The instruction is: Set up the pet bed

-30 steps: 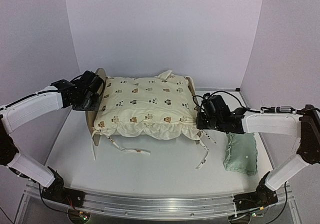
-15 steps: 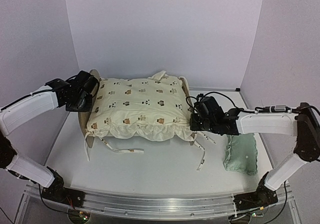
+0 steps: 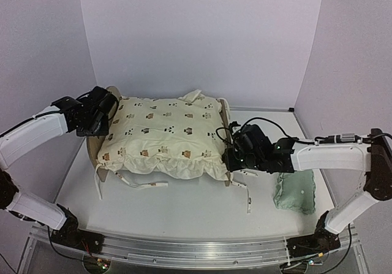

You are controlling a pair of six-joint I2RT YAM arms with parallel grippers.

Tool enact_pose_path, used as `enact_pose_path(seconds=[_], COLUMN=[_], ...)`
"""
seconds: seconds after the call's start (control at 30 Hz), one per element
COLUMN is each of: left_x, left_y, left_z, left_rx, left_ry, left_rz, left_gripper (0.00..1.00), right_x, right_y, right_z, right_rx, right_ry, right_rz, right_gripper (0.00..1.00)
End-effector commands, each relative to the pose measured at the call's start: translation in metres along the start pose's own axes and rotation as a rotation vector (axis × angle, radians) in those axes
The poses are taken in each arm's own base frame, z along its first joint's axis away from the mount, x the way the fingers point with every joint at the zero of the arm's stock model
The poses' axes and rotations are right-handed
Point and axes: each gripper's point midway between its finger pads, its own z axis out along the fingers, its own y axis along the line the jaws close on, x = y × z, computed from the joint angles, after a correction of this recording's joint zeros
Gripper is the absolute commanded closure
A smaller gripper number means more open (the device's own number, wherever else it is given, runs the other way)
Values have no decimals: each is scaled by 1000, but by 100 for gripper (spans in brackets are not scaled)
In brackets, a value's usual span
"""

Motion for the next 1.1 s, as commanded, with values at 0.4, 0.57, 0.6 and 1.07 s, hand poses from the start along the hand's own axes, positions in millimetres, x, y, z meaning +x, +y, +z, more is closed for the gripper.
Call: enact_pose_path(seconds=[0.4,0.57,0.6,1.07], left_x=[-84,-105,-110,-158], left_y=[0,-5,-7,-99], left_z=[-67,-81,-83,-148], left_rx=[183,224,236,508], left_ry=[-159,-189,-194,-315], left_rz=[-157,-141,-137,17], left_gripper=[1,3,4,15], right_x=[-18,-16,-16,-21], right_y=[12,-7,-11,-40], right_z=[-62,-74,-77,-106], right_rx=[-124,-75,-64,1], right_ry=[-50,-73,-79,-159], right_rz=[-123,-143,-145,-150], right_gripper=[23,14,14,11])
